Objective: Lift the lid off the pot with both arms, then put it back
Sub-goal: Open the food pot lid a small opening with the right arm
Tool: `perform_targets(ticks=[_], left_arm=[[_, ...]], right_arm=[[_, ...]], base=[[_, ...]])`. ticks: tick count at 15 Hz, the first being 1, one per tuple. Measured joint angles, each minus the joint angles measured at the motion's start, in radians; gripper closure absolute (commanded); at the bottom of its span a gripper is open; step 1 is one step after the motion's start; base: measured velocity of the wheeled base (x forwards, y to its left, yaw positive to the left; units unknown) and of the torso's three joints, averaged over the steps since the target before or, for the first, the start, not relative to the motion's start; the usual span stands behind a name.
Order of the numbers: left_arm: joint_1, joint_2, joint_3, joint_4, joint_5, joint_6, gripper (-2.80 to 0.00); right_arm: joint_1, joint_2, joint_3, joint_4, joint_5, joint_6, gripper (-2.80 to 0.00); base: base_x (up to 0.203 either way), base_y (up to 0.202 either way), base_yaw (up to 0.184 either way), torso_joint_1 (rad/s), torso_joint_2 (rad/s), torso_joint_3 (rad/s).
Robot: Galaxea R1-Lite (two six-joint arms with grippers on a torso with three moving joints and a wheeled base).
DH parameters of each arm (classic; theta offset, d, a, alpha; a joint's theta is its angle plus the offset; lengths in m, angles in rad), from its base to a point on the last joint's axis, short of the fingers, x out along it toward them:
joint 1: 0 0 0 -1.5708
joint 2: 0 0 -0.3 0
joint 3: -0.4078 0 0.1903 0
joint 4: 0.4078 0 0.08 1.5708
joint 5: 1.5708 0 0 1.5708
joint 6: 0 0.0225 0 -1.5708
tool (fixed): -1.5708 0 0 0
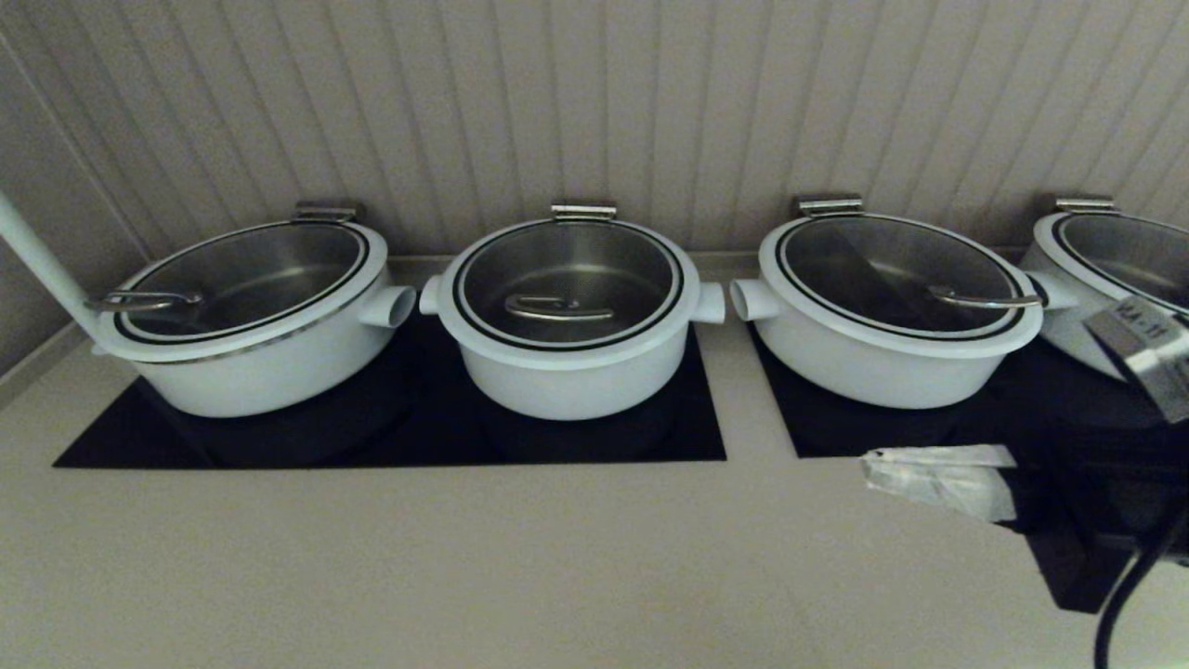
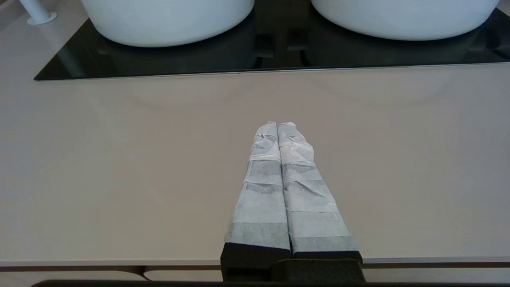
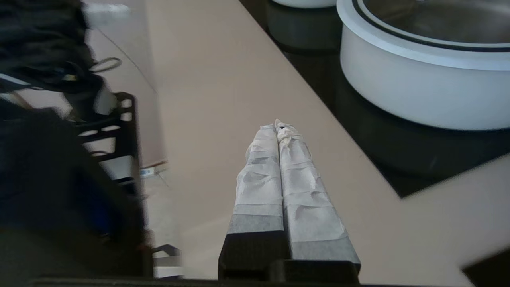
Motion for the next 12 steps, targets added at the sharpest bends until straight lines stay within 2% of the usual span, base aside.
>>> perform_targets(ticks=[4, 7, 12], left_arm=[[0.0, 0.0, 0.0, 0.0, 0.0, 0.0, 0.0], [0.0, 0.0, 0.0, 0.001, 0.0, 0.0, 0.0], [0.0, 0.0, 0.0, 0.0, 0.0, 0.0, 0.0]], right_arm=[[0.112, 0.2, -0.03, -0.237, -0.116, 0.001, 0.0], [0.169, 0.326, -0.156, -0.274, -0.204, 0.0, 0.0], [0.28, 0.52, -0.375, -0.339, -0.4, -0.001, 0.0]], base=[[0.0, 0.0, 0.0, 0.0, 0.0, 0.0], [0.0, 0.0, 0.0, 0.0, 0.0, 0.0], [0.0, 0.0, 0.0, 0.0, 0.0, 0.0]])
